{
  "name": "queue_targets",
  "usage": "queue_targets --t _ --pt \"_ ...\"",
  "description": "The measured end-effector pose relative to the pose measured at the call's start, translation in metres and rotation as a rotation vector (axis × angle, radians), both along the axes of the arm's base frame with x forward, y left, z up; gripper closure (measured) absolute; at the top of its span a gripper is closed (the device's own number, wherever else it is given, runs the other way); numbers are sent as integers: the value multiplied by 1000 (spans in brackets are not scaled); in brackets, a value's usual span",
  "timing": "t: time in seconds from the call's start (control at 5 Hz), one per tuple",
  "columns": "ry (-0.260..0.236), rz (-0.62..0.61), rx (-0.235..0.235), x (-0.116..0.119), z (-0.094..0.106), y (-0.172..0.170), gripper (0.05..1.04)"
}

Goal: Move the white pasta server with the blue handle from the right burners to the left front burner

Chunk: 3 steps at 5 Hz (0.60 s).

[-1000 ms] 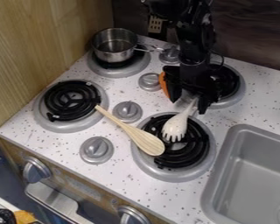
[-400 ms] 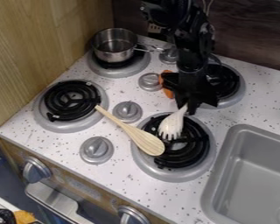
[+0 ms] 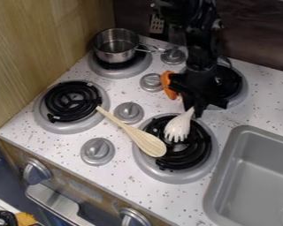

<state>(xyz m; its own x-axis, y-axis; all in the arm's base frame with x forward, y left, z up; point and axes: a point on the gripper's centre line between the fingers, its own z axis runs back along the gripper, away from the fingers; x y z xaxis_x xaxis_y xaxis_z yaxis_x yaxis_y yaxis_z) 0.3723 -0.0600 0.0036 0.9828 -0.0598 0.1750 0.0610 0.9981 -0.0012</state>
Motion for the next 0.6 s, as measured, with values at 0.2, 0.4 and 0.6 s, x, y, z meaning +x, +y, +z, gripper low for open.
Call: queue_targets --t 0.2,0.4,0.6 --pt "24 6 19 -4 9 -5 949" --pt "11 -3 39 -5 26 -2 949" --pt "5 10 57 -12 41 3 949"
